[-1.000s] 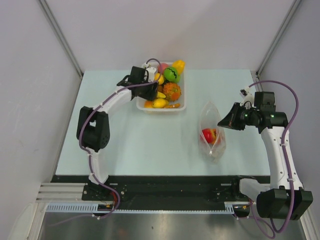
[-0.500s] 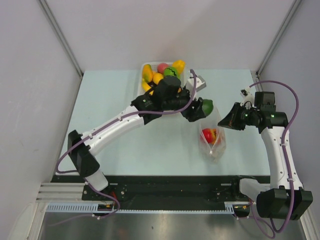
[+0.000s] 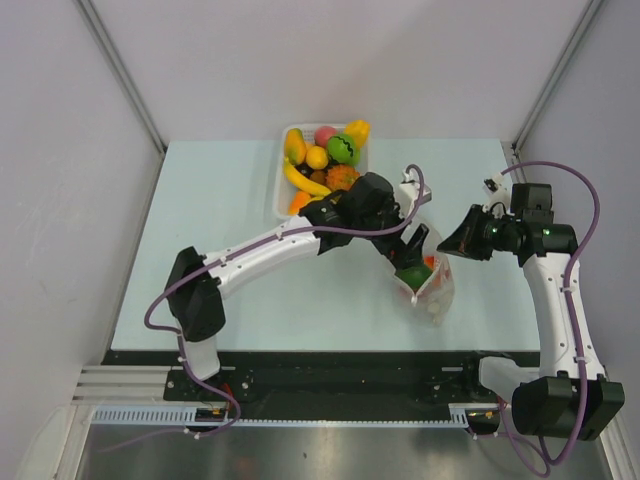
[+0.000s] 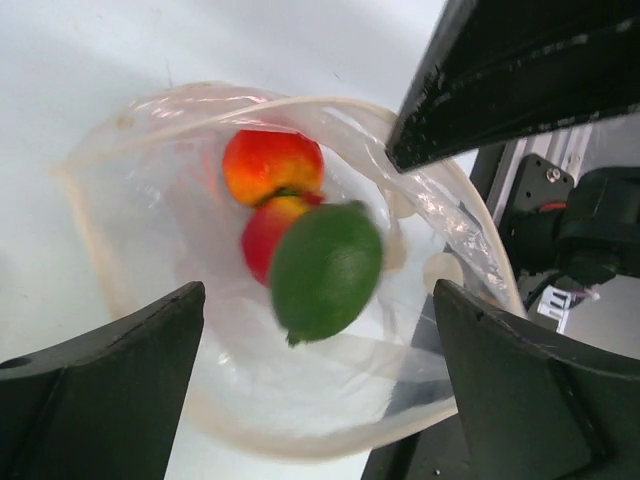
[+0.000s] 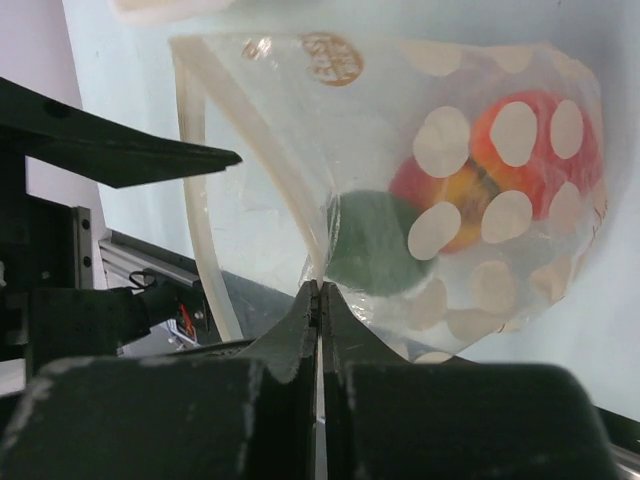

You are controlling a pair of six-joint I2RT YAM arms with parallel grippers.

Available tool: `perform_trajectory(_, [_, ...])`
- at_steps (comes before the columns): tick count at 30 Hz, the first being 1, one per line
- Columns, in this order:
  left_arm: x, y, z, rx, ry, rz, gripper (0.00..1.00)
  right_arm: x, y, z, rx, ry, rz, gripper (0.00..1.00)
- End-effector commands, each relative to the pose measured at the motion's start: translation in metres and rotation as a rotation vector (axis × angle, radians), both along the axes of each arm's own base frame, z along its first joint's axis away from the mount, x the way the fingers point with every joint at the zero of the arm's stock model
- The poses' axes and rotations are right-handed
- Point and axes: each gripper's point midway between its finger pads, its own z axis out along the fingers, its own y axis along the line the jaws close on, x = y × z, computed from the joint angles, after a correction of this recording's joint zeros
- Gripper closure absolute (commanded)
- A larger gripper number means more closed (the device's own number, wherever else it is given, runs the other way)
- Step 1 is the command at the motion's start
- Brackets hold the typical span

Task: Place the food in the zip-top bag and seal the zipper
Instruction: Place the fake fruit in the zipper food storage bag, then pick up the fake fruit from the bin.

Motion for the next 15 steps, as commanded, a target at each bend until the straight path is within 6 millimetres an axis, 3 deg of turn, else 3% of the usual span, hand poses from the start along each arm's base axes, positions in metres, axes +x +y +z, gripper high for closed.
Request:
perform_trajectory(1, [0.038,0.015,0.093,-0.185,-0.123,0.099,0.0,0.006,-0.004,0.008,-0.015,-0.044,-0.005,1.0])
perform_trajectory(3, [0.067,0.026,0.112,-0.231,-0.166,0.19,0.0,0.007,-0.004,0.009,-0.014,-0.048,-0.004,1.0])
perform_trajectory(5, [0.109,0.046,0.123,-0.251,-0.215,0.313,0.0,0.009,-0.005,0.011,-0.011,-0.052,-0.008,1.0])
perform_trajectory(7, [0.157,0.073,0.115,-0.244,-0.225,0.449,0.0,0.011,-0.005,0.013,-0.01,-0.058,-0.008,1.0])
perform_trajectory(9, [0.193,0.095,0.111,-0.266,-0.204,0.534,0.0,0.011,-0.005,0.013,-0.011,-0.059,-0.006,1.0])
perform_trajectory(12, [0.235,0.109,0.094,-0.24,-0.216,0.631,0.0,0.009,-0.007,0.012,-0.023,-0.066,-0.004,1.0])
perform_trajectory(13, [0.255,0.126,0.1,-0.224,-0.267,0.725,0.0,0.008,-0.007,0.011,-0.026,-0.064,-0.002,1.0])
perform_trajectory(14, [0.27,0.13,0.084,-0.18,-0.285,0.764,0.01,0.008,-0.007,0.01,-0.027,-0.06,0.0,1.0])
perform_trajectory(15, [0.281,0.14,0.083,-0.168,-0.308,0.805,0.0,0.007,-0.007,0.008,-0.028,-0.054,0.0,1.0])
